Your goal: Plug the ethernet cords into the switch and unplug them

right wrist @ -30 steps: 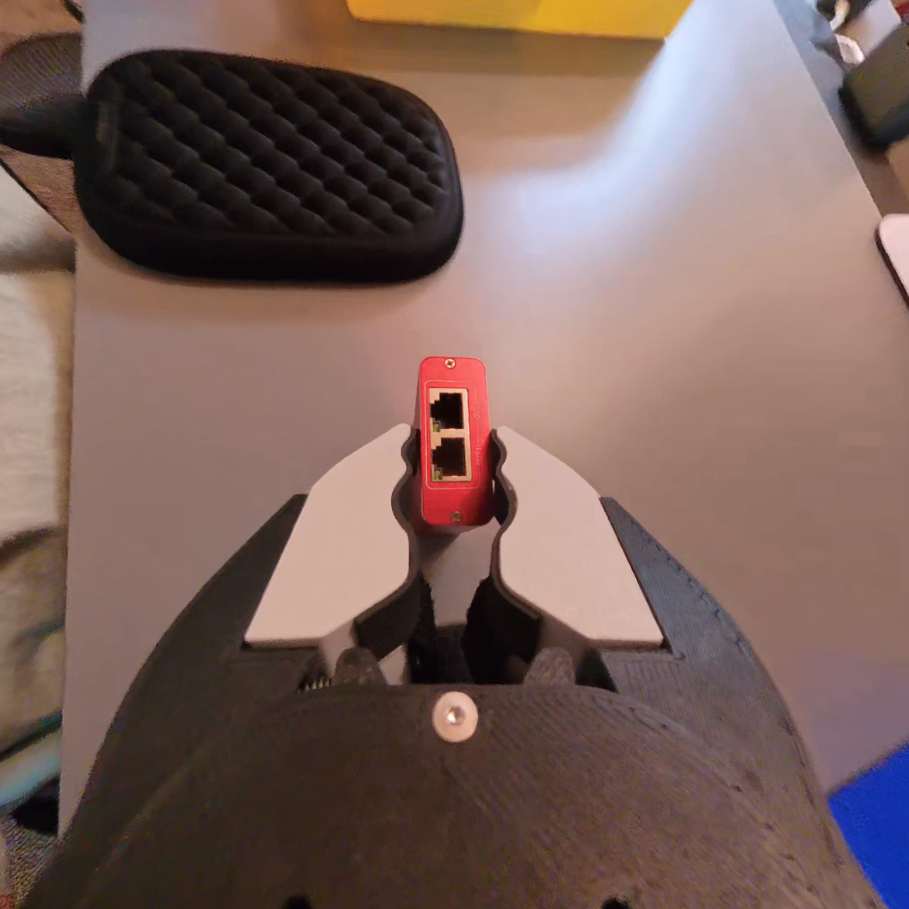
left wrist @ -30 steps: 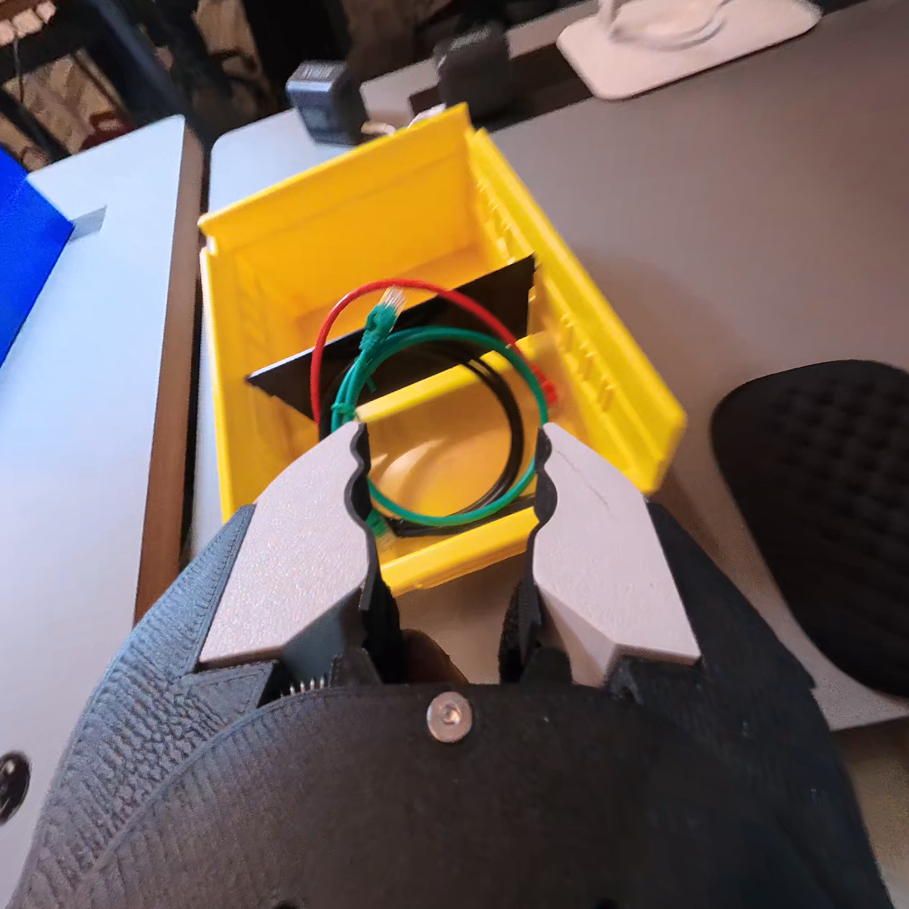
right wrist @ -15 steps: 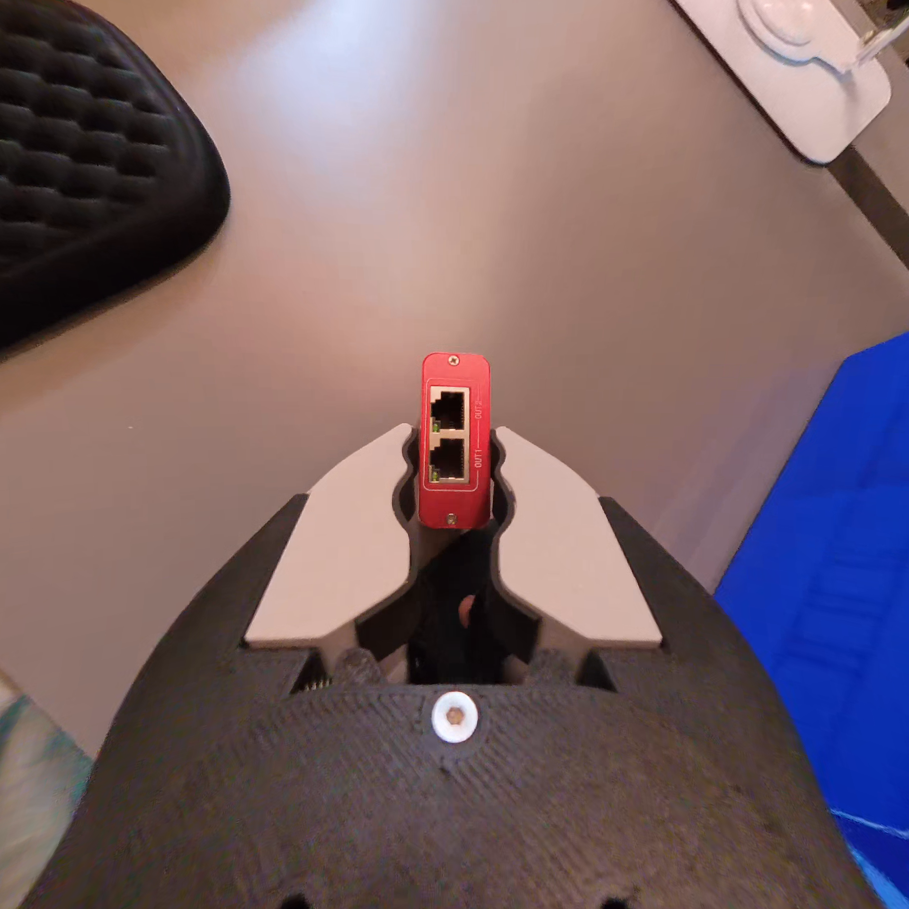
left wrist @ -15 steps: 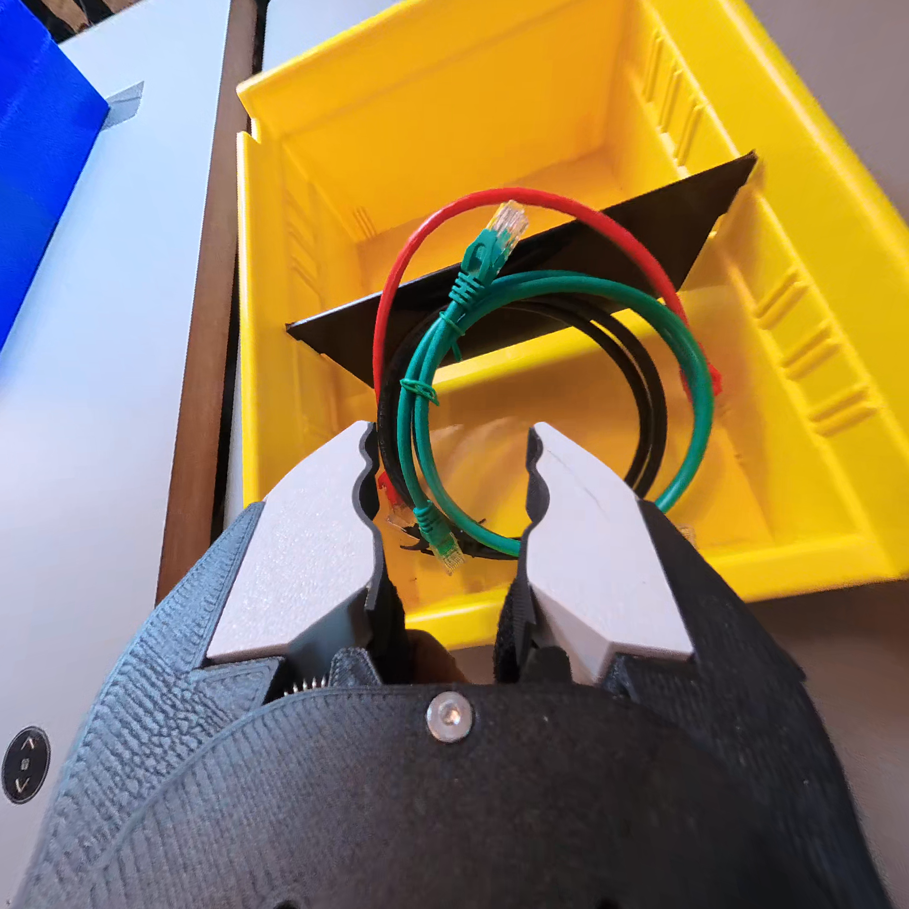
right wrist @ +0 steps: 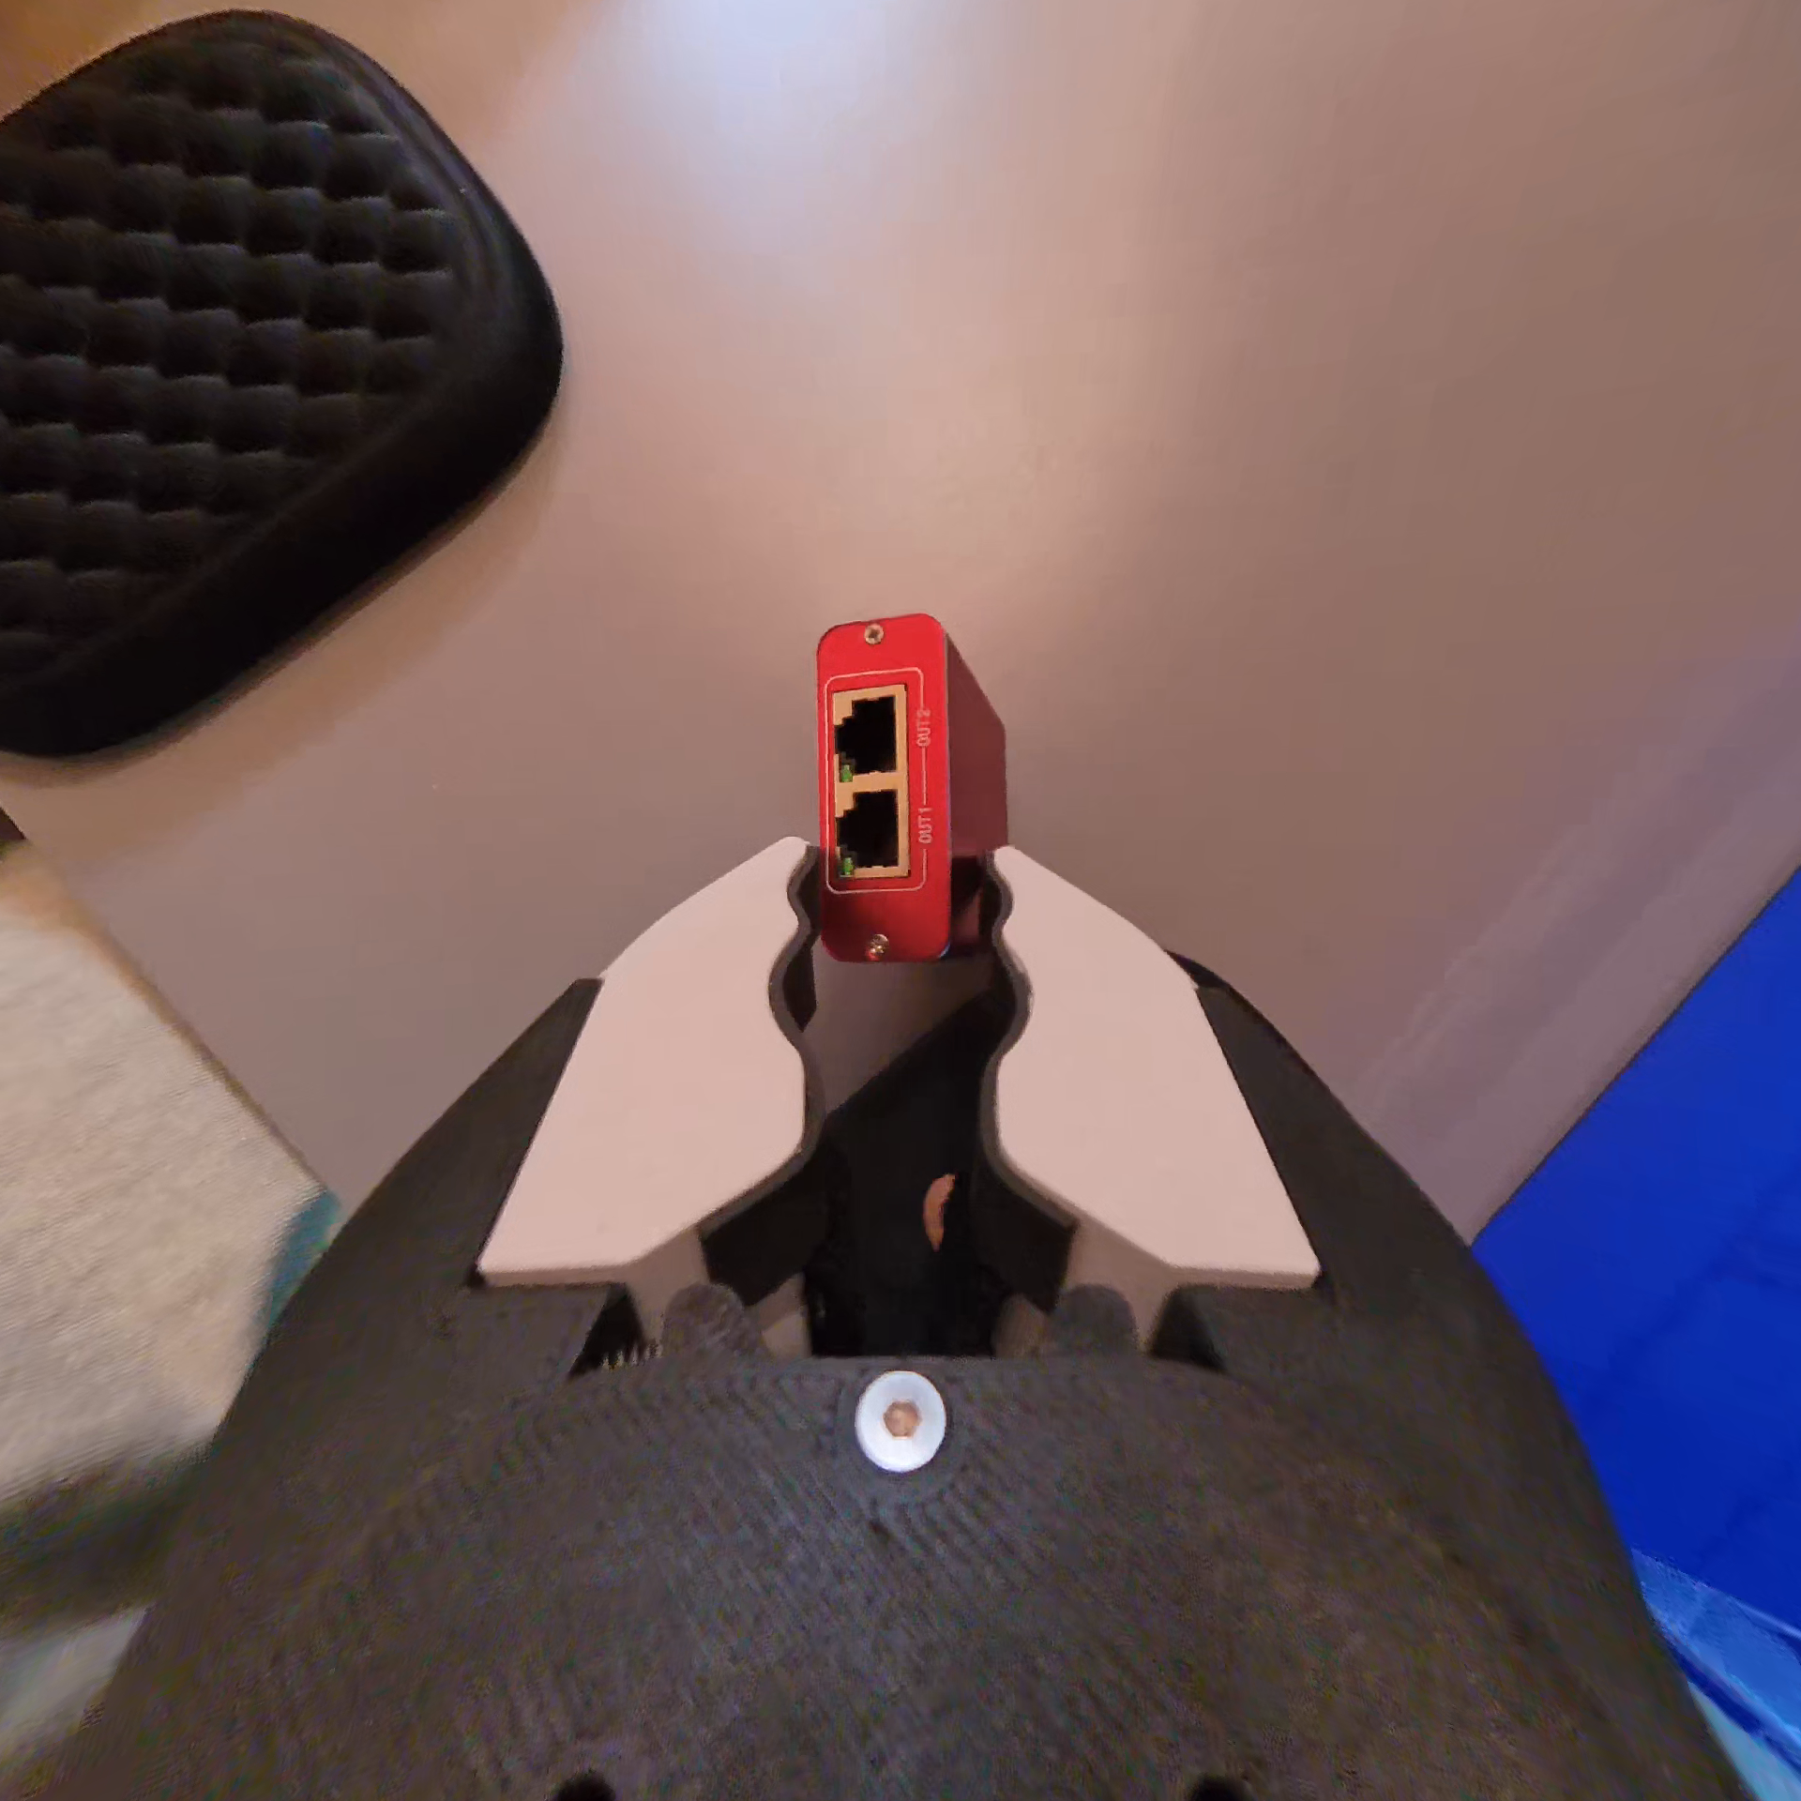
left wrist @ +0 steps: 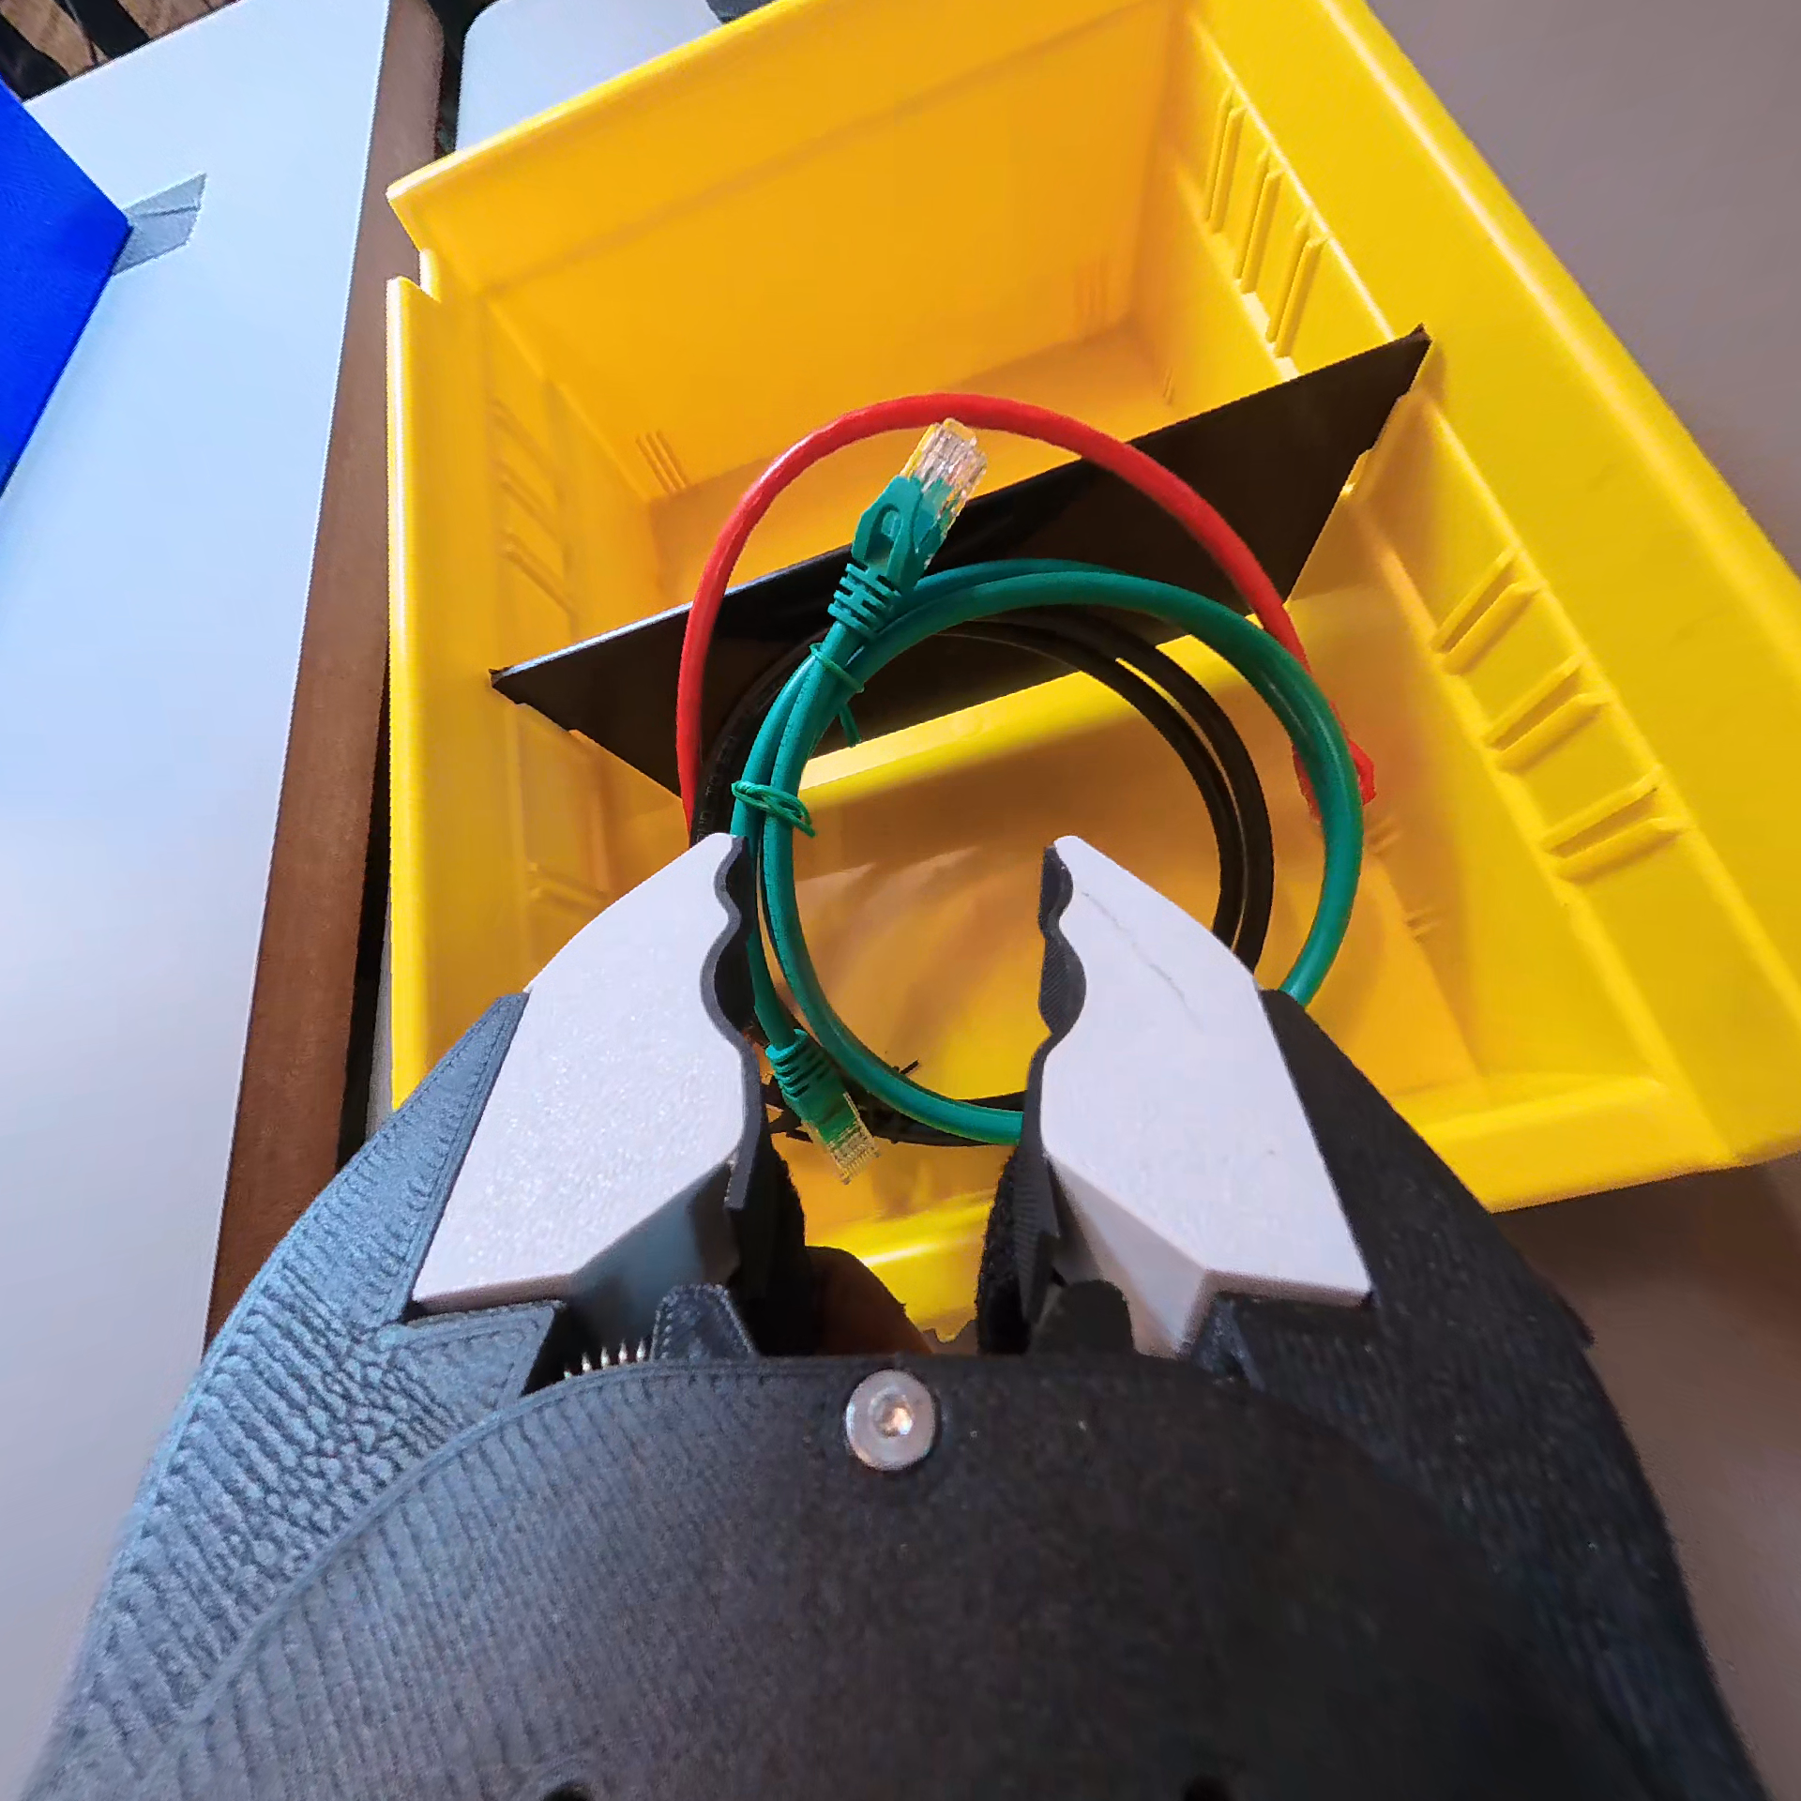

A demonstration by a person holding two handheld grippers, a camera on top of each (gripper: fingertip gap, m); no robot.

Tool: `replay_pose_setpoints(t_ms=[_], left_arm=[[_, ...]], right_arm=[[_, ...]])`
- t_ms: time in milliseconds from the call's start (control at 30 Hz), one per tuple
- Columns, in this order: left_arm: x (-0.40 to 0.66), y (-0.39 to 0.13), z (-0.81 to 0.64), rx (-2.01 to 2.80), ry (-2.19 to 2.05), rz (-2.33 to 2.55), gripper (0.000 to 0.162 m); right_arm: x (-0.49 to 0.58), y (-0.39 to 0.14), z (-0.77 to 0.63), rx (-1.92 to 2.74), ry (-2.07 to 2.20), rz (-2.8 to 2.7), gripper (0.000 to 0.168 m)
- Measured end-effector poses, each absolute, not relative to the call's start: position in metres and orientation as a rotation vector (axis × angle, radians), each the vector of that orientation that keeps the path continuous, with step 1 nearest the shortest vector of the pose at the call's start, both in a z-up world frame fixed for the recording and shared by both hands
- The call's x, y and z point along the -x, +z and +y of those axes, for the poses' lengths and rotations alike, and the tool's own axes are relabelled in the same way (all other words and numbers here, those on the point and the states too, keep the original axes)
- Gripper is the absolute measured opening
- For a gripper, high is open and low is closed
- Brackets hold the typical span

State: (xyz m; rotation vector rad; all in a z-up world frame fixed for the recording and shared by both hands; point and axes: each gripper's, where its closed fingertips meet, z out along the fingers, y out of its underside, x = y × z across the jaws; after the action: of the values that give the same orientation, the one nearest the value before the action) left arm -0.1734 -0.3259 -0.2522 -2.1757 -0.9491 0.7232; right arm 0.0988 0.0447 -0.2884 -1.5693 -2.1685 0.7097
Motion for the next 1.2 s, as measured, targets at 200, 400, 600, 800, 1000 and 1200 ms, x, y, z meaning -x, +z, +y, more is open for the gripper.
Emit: replay_pose_setpoints(t_ms=[200,400,600,800,1000,1200], left_arm=[[0.170,-0.254,-0.324,2.166,0.716,-0.931,0.055],[0.168,-0.258,-0.327,2.176,0.721,-0.914,0.055],[0.163,-0.253,-0.327,2.149,0.720,-0.868,0.055],[0.158,-0.250,-0.327,2.131,0.726,-0.852,0.055],[0.158,-0.248,-0.324,2.118,0.719,-0.832,0.054],[0.159,-0.251,-0.328,2.116,0.715,-0.837,0.054]], right_arm=[[-0.088,-0.284,0.051,1.726,0.802,-2.075,0.026],[-0.088,-0.283,0.046,1.706,0.848,-2.130,0.043],[-0.094,-0.250,0.041,0.748,0.691,-2.616,0.102],[-0.089,-0.262,0.036,-0.098,0.436,-2.914,0.100],[-0.086,-0.291,0.040,-0.317,0.326,-3.071,0.078],[-0.077,-0.291,0.053,0.388,0.179,-3.025,0.069]])
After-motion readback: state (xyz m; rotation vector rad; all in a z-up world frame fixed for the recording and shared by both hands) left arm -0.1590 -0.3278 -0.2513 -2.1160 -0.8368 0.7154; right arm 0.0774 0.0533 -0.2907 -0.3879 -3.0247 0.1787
